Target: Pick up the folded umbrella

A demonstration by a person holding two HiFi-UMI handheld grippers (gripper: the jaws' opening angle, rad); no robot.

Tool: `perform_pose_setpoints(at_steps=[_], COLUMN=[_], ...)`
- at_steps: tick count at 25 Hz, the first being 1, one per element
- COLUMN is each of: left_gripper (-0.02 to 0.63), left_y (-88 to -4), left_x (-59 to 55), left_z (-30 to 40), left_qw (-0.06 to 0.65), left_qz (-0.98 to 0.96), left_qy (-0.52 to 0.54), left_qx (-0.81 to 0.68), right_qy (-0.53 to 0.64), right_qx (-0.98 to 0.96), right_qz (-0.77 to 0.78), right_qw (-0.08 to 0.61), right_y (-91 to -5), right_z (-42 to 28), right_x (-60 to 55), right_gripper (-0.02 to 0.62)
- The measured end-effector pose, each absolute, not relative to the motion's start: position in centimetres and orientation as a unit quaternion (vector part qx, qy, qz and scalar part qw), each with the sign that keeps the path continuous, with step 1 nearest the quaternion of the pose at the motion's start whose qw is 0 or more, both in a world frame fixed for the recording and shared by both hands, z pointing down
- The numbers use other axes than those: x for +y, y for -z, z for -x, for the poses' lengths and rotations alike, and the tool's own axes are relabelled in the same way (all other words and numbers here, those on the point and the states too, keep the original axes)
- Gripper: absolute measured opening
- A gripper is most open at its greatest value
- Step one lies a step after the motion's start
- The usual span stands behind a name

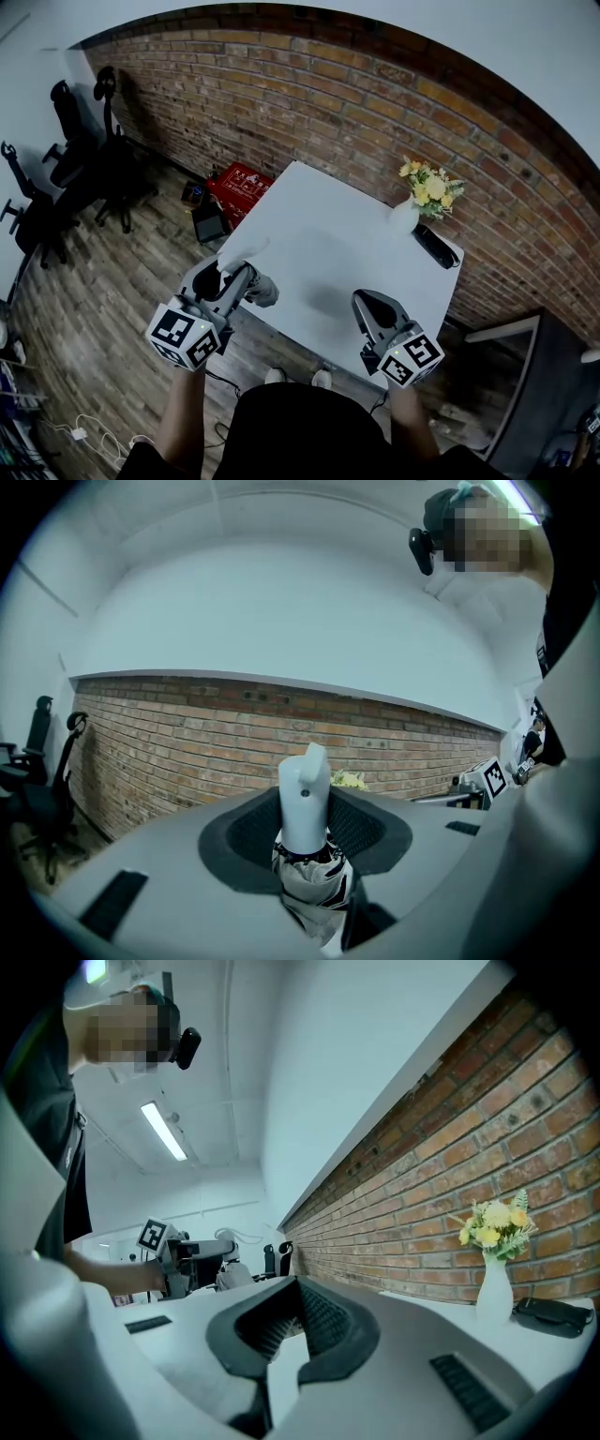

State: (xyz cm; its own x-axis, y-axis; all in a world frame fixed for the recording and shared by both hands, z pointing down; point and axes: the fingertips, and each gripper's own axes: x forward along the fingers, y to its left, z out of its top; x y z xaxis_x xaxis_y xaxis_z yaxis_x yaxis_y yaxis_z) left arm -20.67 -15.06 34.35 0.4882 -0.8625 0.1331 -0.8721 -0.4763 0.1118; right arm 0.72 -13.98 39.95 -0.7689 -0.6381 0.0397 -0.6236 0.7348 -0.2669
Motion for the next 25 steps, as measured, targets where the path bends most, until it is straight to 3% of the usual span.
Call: perform_pose_setpoints(at_steps=[11,25], left_gripper=[0.163,0.163], left_y=[-35.3,-35.8], left_x=[-13.1,-12.7], left_z=[25.4,25.7], left_qw=[0.083,0.093], left_qz=[-0.845,-0.851], left_qy=[-0.032,-0.027], left_qx=[-0.527,-0.517], right_qy=[0.131,0.130], right_qx=[0.931,0.927], right_qz=[0.339,0.351], right_qw=[0.016,0.007], right_y=[-40.1,-40.3], right_z=[2.4,2.9], right_x=[-13.4,-12.3], right_gripper=[0.021,0.021])
